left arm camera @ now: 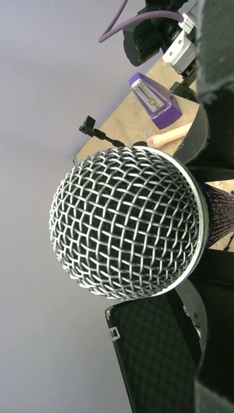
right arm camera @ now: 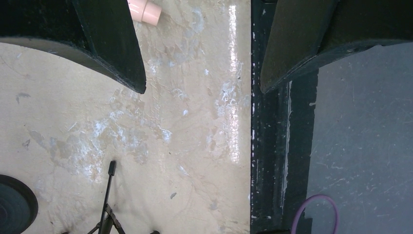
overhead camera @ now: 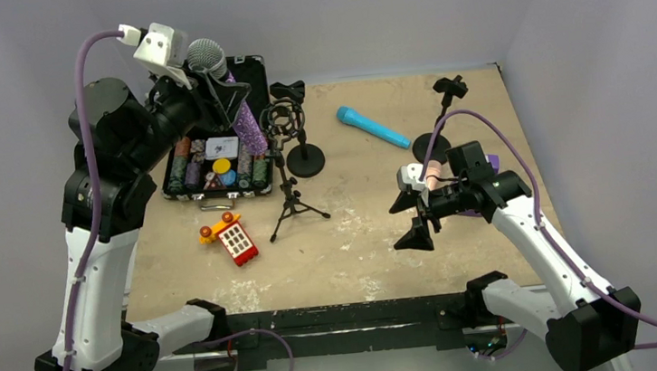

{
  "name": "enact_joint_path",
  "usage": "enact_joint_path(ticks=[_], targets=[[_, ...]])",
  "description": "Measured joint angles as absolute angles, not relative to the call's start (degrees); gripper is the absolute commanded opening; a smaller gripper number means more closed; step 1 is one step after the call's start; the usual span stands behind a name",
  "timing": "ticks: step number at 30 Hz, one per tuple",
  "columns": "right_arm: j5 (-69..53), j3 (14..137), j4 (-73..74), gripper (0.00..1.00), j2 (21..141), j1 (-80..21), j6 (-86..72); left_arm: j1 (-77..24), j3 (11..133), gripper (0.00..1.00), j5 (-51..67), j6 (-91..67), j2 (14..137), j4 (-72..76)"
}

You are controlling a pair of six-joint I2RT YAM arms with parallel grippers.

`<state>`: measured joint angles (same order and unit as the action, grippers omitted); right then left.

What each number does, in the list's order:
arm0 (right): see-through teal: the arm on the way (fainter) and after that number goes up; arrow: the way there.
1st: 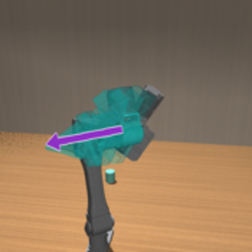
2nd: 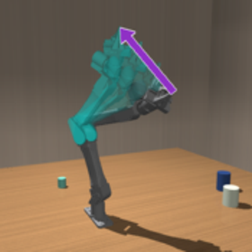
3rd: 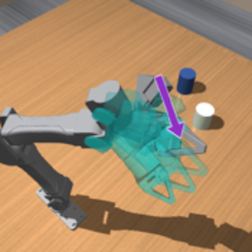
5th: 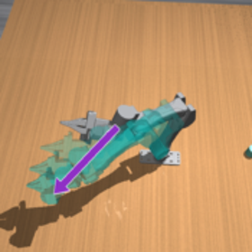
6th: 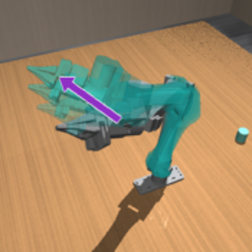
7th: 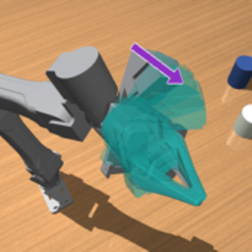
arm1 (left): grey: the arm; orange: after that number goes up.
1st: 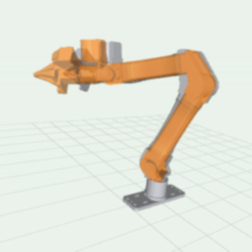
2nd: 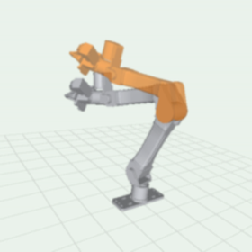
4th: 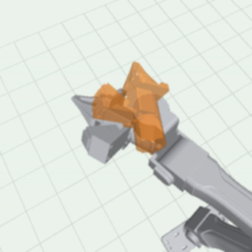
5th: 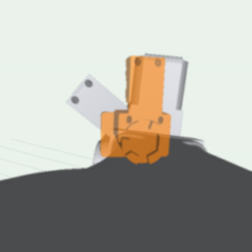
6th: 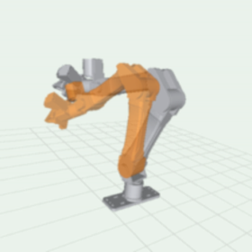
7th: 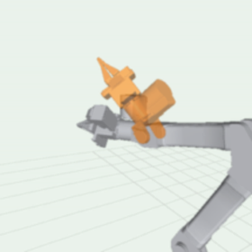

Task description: Attach the microphones to the stand

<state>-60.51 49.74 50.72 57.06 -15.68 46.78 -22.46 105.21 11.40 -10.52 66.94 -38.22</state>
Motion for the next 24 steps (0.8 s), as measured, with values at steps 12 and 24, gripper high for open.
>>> enact_joint_path(ticks=[12, 24], targets=[[-60.53, 49.74, 50.72, 0.90, 57.98, -15.68, 47.24, -20.88, 107.59, 0.00, 13.78, -11.46, 68.40, -37.76], [-60.53, 49.74, 50.74, 0.90, 58.17, -15.68, 47.53, -19.03, 114.72, 0.00, 18.63, -14.61, 78.56, -33.39]])
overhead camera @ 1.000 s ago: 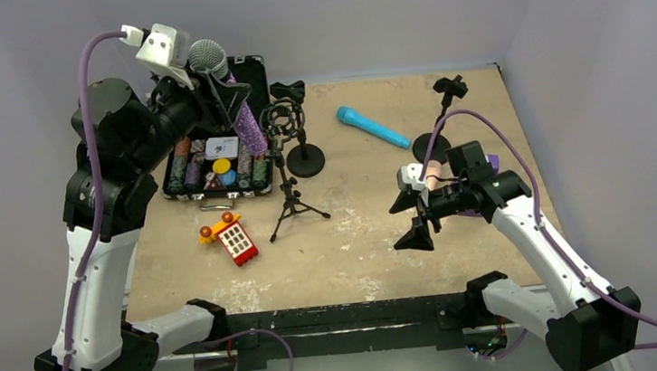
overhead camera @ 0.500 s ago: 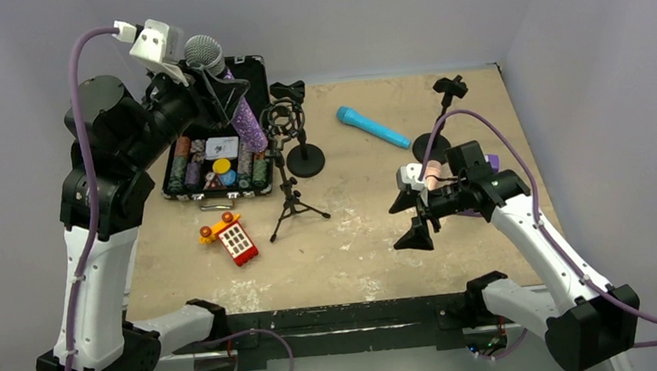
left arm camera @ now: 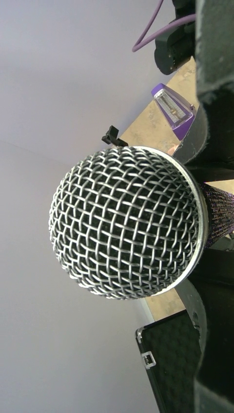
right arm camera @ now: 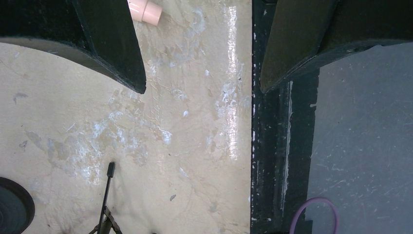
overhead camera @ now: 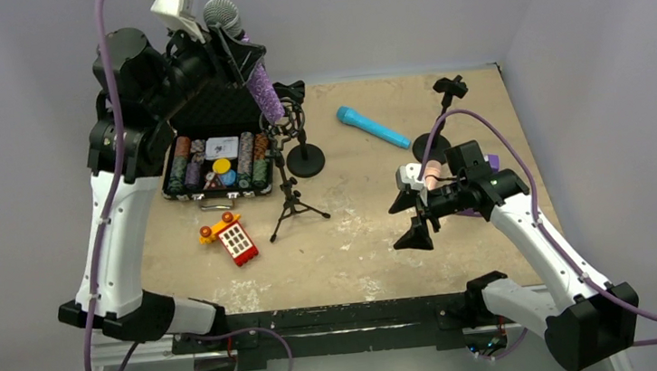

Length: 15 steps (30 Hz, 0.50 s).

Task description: Attach the microphones to the stand

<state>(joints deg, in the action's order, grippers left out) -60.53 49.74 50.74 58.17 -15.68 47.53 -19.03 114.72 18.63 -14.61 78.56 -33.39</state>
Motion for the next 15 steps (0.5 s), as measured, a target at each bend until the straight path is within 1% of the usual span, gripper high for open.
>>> enact_joint_path(ticks=[7, 15], targets=[[-60.53, 49.74, 50.74, 0.90, 58.17, -15.68, 47.59, -18.39, 114.96, 0.00, 18.87, -14.55, 84.27, -30.37], [-60.53, 49.71, 50.74, 0.90, 58.17, -15.68, 47.59, -17.06, 110.98, 0.00, 18.98, -14.31, 84.68, -25.41]])
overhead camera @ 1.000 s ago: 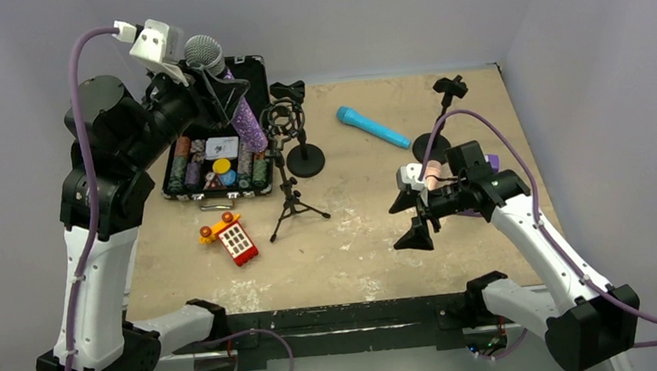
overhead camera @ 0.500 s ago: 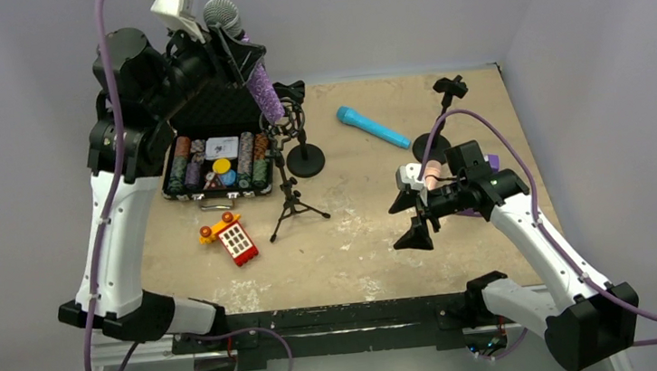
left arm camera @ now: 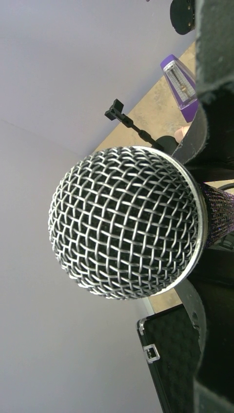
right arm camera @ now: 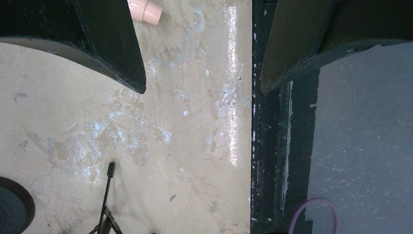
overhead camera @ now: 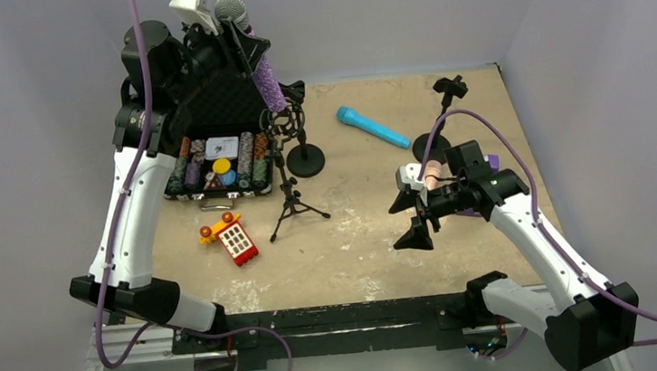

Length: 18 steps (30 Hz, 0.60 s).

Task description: Attach the microphones to the stand

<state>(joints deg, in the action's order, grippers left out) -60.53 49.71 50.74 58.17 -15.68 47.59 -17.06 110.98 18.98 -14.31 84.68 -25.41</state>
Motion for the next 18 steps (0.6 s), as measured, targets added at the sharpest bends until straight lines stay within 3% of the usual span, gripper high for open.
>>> enact_joint_path(ticks=[18], targets=[[-60.53, 49.67, 50.74, 0.90, 58.13, -15.55, 47.62, -15.77, 101.32, 0.00, 22.41, -15.55, 83.72, -16.10]])
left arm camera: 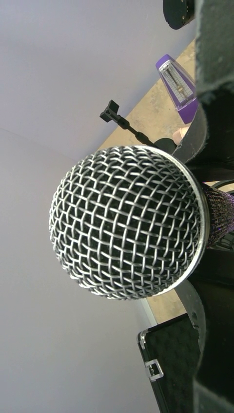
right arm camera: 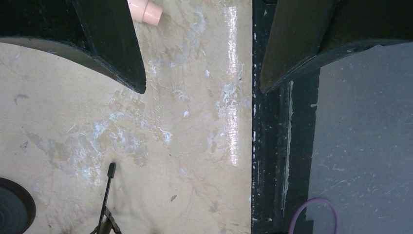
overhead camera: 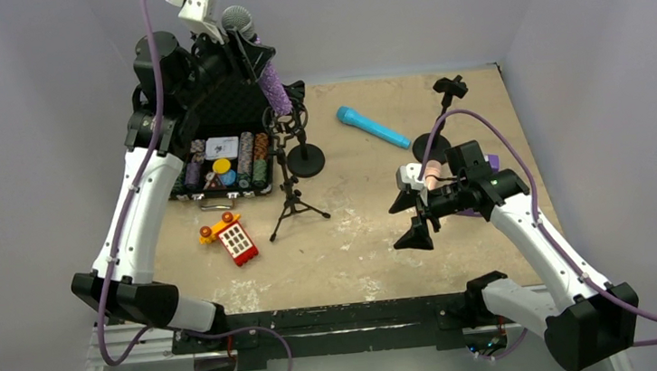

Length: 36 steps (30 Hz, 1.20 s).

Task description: Attach the microphones to the stand

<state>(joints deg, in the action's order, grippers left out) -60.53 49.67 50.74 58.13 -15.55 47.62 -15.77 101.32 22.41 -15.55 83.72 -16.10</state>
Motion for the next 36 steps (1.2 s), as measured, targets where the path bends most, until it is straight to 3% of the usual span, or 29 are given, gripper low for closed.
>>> enact_joint_path(ticks=[36], targets=[[-60.53, 49.65, 50.76, 0.90, 58.17, -15.35, 47.64, -15.77, 97.54, 0.00, 23.83, -12.84, 81.12, -14.79]])
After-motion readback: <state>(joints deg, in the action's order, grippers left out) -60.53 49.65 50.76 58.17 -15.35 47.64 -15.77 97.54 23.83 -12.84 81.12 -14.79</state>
